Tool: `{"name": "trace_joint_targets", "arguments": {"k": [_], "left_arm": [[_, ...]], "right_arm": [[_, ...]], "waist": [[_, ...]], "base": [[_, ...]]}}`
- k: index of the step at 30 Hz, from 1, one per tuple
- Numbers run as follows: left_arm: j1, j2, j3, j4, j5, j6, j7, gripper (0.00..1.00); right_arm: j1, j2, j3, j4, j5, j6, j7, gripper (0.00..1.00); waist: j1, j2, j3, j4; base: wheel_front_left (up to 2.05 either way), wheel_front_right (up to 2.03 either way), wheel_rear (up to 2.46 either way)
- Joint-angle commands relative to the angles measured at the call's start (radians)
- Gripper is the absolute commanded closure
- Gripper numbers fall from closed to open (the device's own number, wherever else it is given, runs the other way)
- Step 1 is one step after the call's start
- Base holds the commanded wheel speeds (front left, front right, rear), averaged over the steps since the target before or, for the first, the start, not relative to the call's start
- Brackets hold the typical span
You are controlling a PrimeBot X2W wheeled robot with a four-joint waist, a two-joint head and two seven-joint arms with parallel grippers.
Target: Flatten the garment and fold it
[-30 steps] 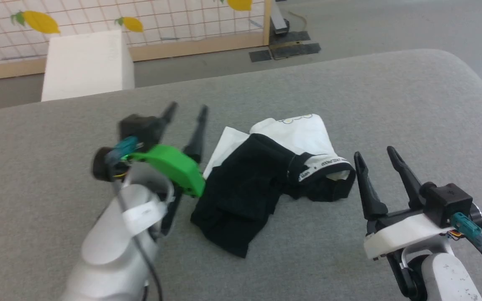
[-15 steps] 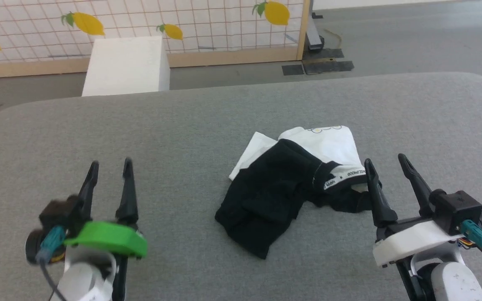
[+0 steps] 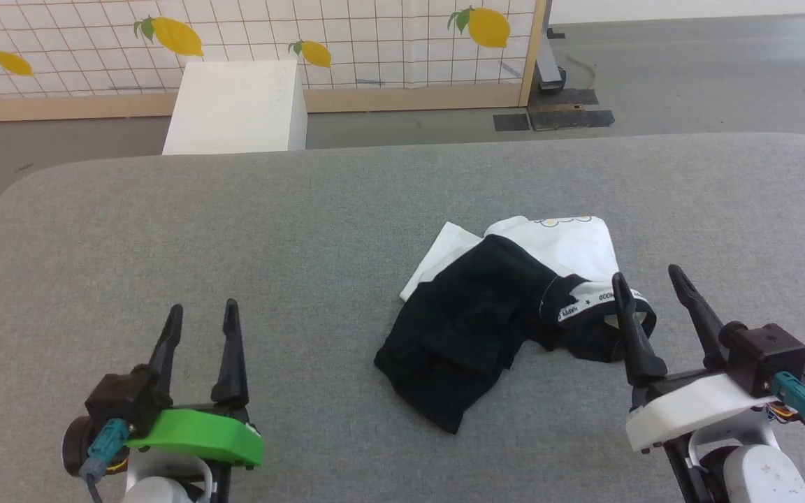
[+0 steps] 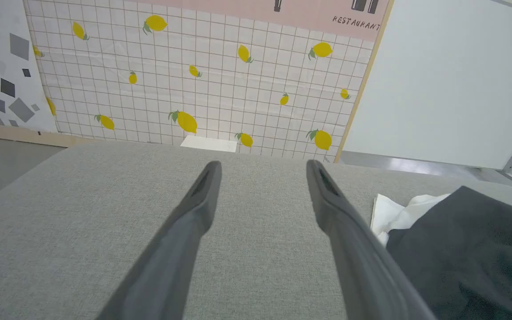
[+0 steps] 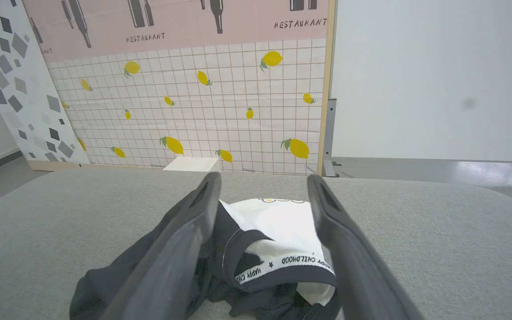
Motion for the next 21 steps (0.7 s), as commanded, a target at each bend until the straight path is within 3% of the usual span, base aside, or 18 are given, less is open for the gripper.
{"name": "trace_joint_targets", "arguments": {"k": [1,5,12,17,21], "left_arm": [[0.005,-0.006,0.002,-0.001,0.015,-0.014,-0.005,0.0],[-0.024,-0.017,-0.048,0.057,0.016,-0.056,0.009,0.0],[-0.105,-0.065,-0.222,0.173,-0.029,-0.087,0.206,0.0],[-0.166,-0.076,-0.31,0.25,-0.049,-0.057,0.334,0.0],[-0.212,-0.078,-0.338,0.309,-0.057,-0.003,0.419,0.0]], "right_arm": [[0.013,0.001,0.004,-0.006,-0.007,-0.002,0.005,0.0],[0.014,0.001,0.008,-0.007,-0.006,-0.002,0.005,0.0],[0.018,0.001,0.019,0.002,-0.004,-0.002,0.006,0.0],[0.012,0.001,0.033,0.005,-0.003,-0.002,0.009,0.0],[0.01,0.001,0.04,0.006,-0.001,-0.002,0.008,0.0]], "waist": [[0.0,-0.0001,-0.002,-0.003],[0.0,-0.0001,-0.002,-0.009],[0.0,-0.0001,-0.007,-0.025],[0.0,-0.0001,-0.004,-0.047],[0.0,-0.0001,-0.001,-0.063]], "base": [[0.0,0.0,0.0],[0.0,0.0,0.0],[0.0,0.0,0.0],[0.0,0.0,0.0],[0.0,0.0,0.0]]}}
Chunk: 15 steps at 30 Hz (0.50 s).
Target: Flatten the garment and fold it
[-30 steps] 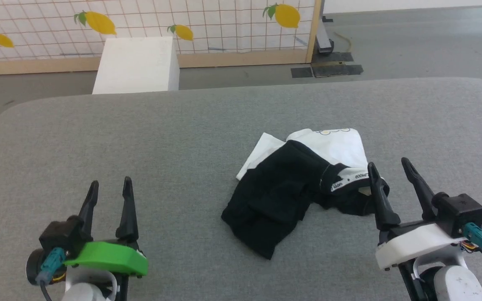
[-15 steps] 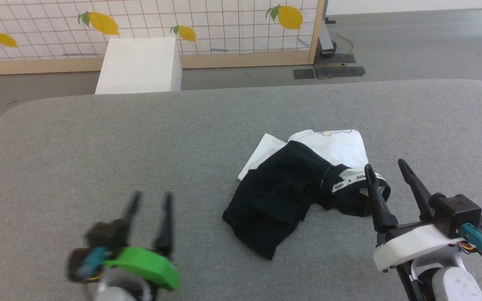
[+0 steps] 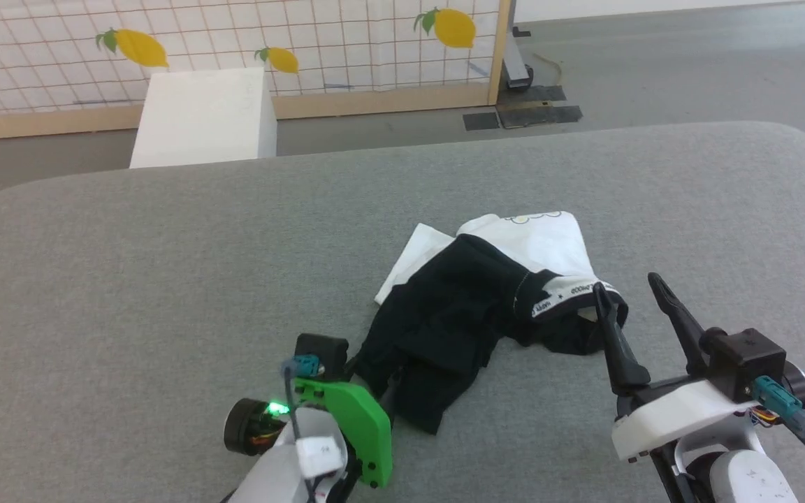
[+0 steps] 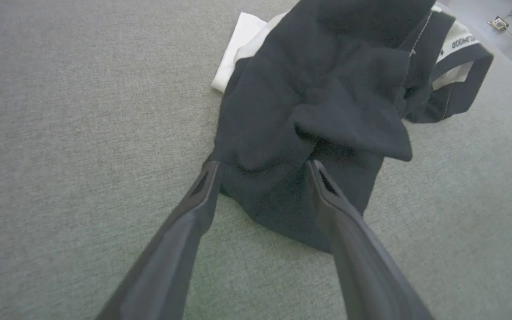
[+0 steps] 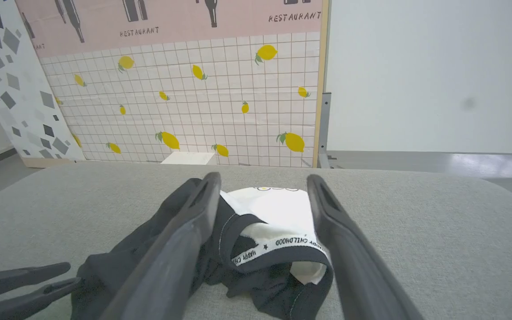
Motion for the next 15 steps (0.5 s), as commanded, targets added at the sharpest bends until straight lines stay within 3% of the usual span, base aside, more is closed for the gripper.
{"name": "trace_joint_targets", "arguments": {"k": [1,5,8,9,10,11,15], "left_arm": [[-0.031,-0.001,-0.005,0.016,-0.001,0.021,0.02,0.0],[-0.072,-0.001,-0.011,0.068,0.004,0.054,0.054,0.0],[-0.095,-0.001,-0.023,0.101,-0.008,0.044,0.083,0.0],[-0.103,-0.001,-0.028,0.11,-0.013,0.038,0.092,0.31],[-0.108,-0.001,-0.03,0.114,-0.02,0.033,0.095,0.7],[-0.115,-0.001,-0.03,0.116,-0.029,0.032,0.093,1.0],[-0.128,-0.002,-0.004,0.092,-0.055,0.045,0.031,1.0]], "right_arm": [[0.002,0.001,0.0,0.003,-0.001,-0.002,-0.001,0.0],[0.001,0.001,0.005,0.005,0.001,-0.002,-0.005,0.0],[-0.002,0.001,0.008,0.006,0.003,-0.002,-0.007,0.0],[-0.004,0.001,0.008,0.006,0.003,-0.002,-0.008,0.0],[-0.005,0.001,0.008,0.007,0.003,-0.002,-0.008,0.0],[-0.007,0.001,0.007,0.006,0.004,-0.002,-0.009,0.0],[-0.013,0.001,0.0,0.008,0.007,-0.002,-0.014,0.0]], "waist": [[0.0,-0.0001,0.005,-0.009],[0.0,-0.0001,0.014,-0.018],[0.0,-0.0001,0.022,-0.022],[0.0,-0.0001,0.025,-0.022],[0.0,-0.0001,0.027,-0.022],[0.0,-0.0001,0.031,-0.022],[0.0,-0.0001,0.042,-0.016]], "base": [[0.0,0.0,0.0],[0.0,0.0,0.0],[0.0,0.0,0.0],[0.0,0.0,0.0],[0.0,0.0,0.0],[0.0,0.0,0.0],[0.0,0.0,0.0]]}}
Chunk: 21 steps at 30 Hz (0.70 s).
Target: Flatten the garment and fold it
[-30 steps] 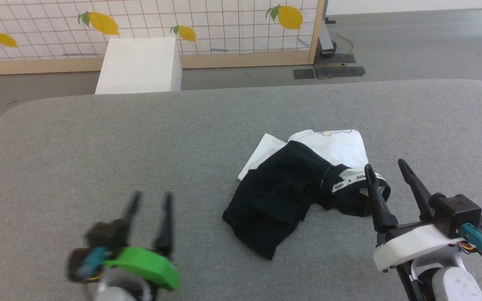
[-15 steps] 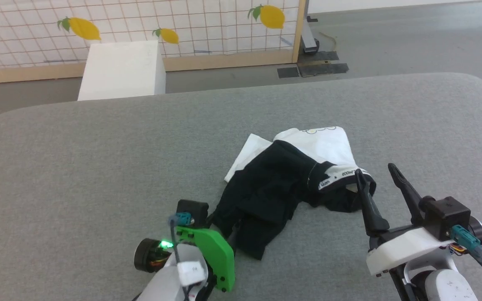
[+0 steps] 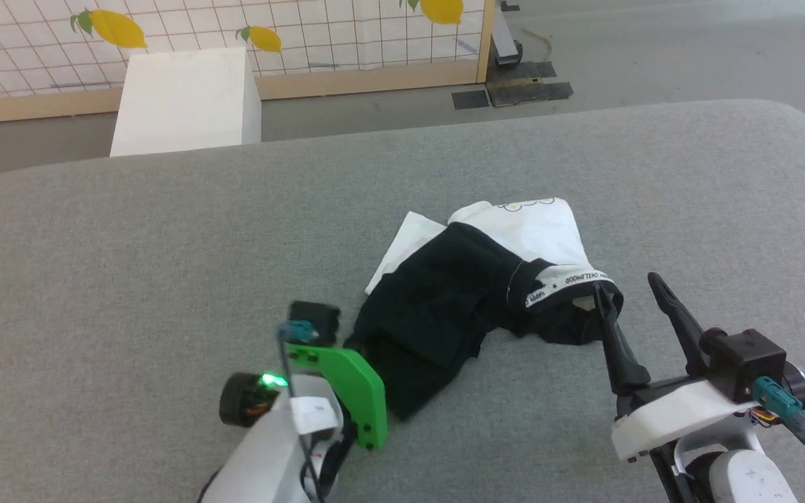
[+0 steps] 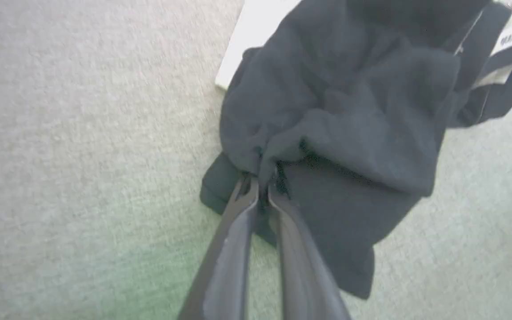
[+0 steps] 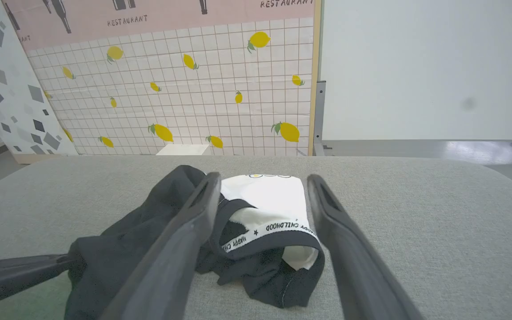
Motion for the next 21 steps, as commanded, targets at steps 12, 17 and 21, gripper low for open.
{"name": "trace_joint_targets", "arguments": {"k": [12,17,21], "left_arm": [[0.169,0.171,0.309,-0.245,-0.056,0.203,-0.223,1.0],[0.286,0.224,0.389,-0.313,-0.084,0.261,-0.176,1.0],[0.332,0.208,0.403,-0.341,-0.137,0.245,-0.15,0.0]], "right_arm": [[-0.008,0.001,-0.047,0.006,0.005,-0.002,-0.012,0.0],[-0.004,0.001,-0.057,0.01,0.004,-0.002,0.012,0.0],[-0.006,0.001,-0.046,0.019,0.003,-0.002,0.056,0.0]], "waist": [[0.0,-0.0001,0.011,0.046],[0.0,-0.0001,0.013,0.074],[0.0,-0.0001,0.019,0.101]], "base": [[0.0,0.0,0.0],[0.0,0.0,0.0],[0.0,0.0,0.0]]}}
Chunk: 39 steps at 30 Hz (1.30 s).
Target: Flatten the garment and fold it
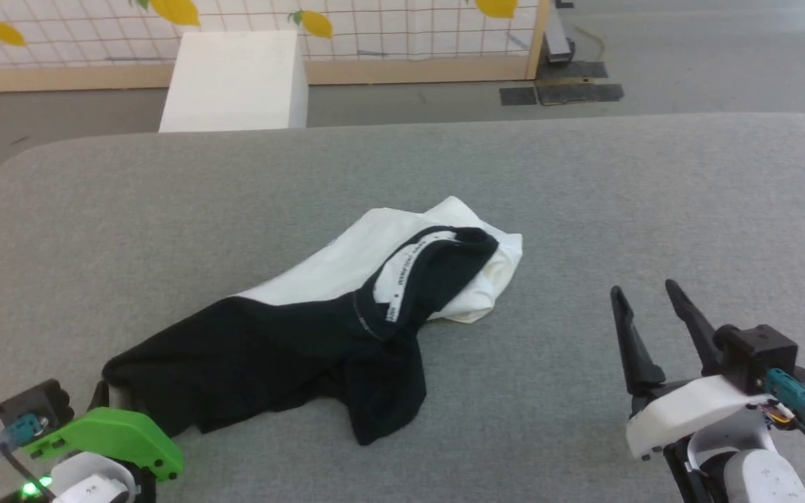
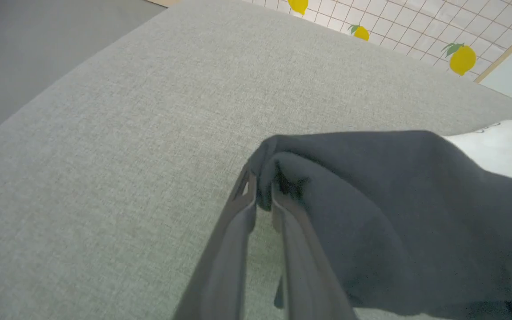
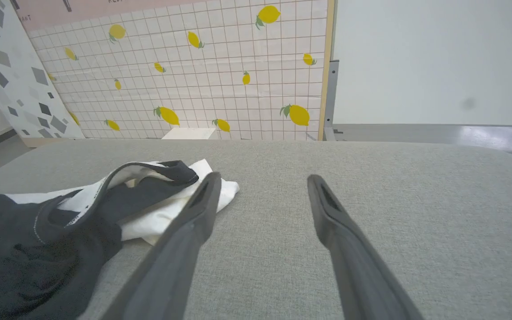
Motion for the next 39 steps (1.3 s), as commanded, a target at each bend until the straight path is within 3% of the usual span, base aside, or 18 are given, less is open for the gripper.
{"name": "trace_joint_targets", "arguments": {"k": [1,5,10,18,28,29,30,31,39], "left_arm": [[0.008,-0.013,0.002,-0.016,-0.015,-0.01,-0.009,0.0],[0.003,-0.05,0.013,-0.058,-0.02,-0.042,-0.144,0.0],[-0.017,-0.082,-0.019,-0.061,0.052,-0.08,-0.294,0.0],[-0.053,-0.158,-0.016,-0.093,0.151,-0.145,-0.313,0.0],[-0.07,-0.209,-0.025,-0.085,0.204,-0.211,-0.313,0.0],[-0.068,-0.21,-0.024,-0.082,0.205,-0.213,-0.313,0.0],[-0.067,-0.211,-0.021,-0.079,0.207,-0.216,-0.313,0.0],[-0.067,-0.212,-0.018,-0.076,0.207,-0.217,-0.313,0.0],[-0.045,-0.214,0.001,-0.068,0.219,-0.215,-0.313,0.0]], "right_arm": [[-0.005,0.001,0.006,0.003,-0.003,-0.002,0.012,0.0],[-0.023,0.001,0.056,0.005,-0.001,-0.002,0.058,0.0],[-0.058,0.001,0.18,0.027,0.012,-0.002,0.163,0.0],[-0.12,-0.018,0.38,0.124,0.023,-0.002,0.393,0.0],[-0.2,-0.032,0.44,0.242,0.011,-0.002,0.648,0.02],[-0.203,-0.032,0.435,0.247,0.014,-0.002,0.66,0.53],[-0.205,-0.03,0.428,0.247,0.017,-0.002,0.664,0.82],[-0.206,-0.028,0.418,0.242,0.018,-0.002,0.655,1.0],[-0.203,-0.007,0.228,0.138,0.003,-0.002,0.412,1.0]], "waist": [[-0.0001,0.0,0.006,0.023],[-0.0001,0.0,0.016,0.059],[-0.0001,0.0,0.035,0.108],[-0.0001,0.0,0.069,0.174],[-0.0001,0.0,0.114,0.245],[-0.0001,0.0,0.115,0.247],[-0.0001,0.0,0.115,0.249],[-0.0001,0.0,0.114,0.248],[-0.0001,0.0,0.065,0.187]], "base": [[0.0,0.0,0.0],[0.0,0.0,0.0],[0.0,0.0,0.0],[0.0,0.0,0.0],[0.0,0.0,0.0],[0.0,0.0,0.0],[0.0,0.0,0.0],[0.0,0.0,0.0],[0.0,0.0,0.0]]}}
